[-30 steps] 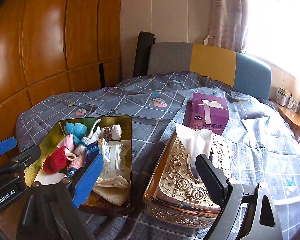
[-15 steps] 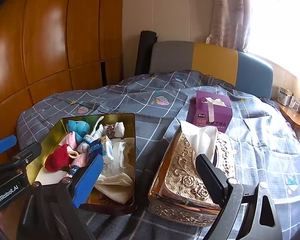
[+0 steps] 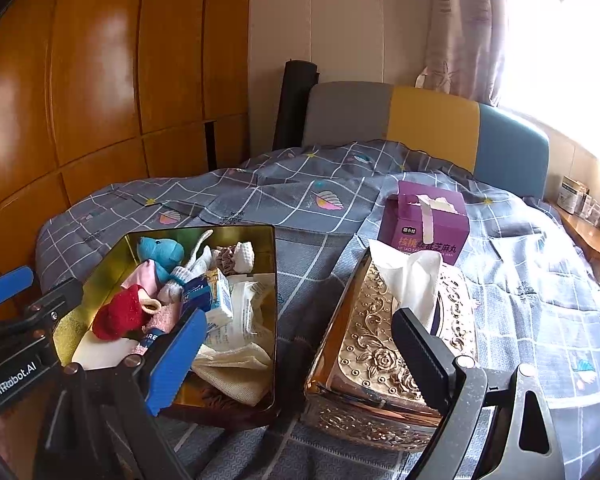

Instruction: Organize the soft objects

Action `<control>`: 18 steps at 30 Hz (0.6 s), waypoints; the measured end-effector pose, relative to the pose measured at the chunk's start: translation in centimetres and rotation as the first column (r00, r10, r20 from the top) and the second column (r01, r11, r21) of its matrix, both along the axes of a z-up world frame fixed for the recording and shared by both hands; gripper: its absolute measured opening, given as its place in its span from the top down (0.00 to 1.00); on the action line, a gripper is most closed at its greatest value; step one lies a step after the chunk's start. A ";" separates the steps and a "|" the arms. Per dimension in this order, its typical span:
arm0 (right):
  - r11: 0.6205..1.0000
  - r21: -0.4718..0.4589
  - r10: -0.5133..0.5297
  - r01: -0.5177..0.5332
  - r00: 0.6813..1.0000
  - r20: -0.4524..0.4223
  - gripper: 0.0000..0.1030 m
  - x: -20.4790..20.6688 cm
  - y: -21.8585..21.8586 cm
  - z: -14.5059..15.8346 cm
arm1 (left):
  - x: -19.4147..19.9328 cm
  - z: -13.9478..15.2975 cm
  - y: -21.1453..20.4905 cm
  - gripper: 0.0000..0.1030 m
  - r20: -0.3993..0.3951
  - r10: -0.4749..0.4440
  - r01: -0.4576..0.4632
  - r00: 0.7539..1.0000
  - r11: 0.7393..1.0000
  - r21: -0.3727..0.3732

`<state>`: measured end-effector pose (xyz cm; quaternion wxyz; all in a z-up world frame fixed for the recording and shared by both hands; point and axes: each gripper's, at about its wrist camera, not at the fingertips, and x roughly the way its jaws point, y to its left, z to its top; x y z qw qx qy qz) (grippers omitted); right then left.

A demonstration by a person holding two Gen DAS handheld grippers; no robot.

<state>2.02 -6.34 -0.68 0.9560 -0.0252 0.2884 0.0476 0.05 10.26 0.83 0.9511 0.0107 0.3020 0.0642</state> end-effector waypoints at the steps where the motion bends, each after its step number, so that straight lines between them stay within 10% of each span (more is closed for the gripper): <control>1: 1.000 -0.002 0.001 -0.001 1.000 0.000 0.09 0.0 0.0 0.0 | 0.0 0.0 0.0 0.31 0.002 0.001 -0.001 1.000 1.000 0.000; 18: 1.000 -0.018 0.003 -0.003 1.000 0.004 0.09 -0.2 0.1 -0.3 | -0.3 0.2 0.5 0.31 0.047 0.010 -0.010 0.999 1.000 -0.015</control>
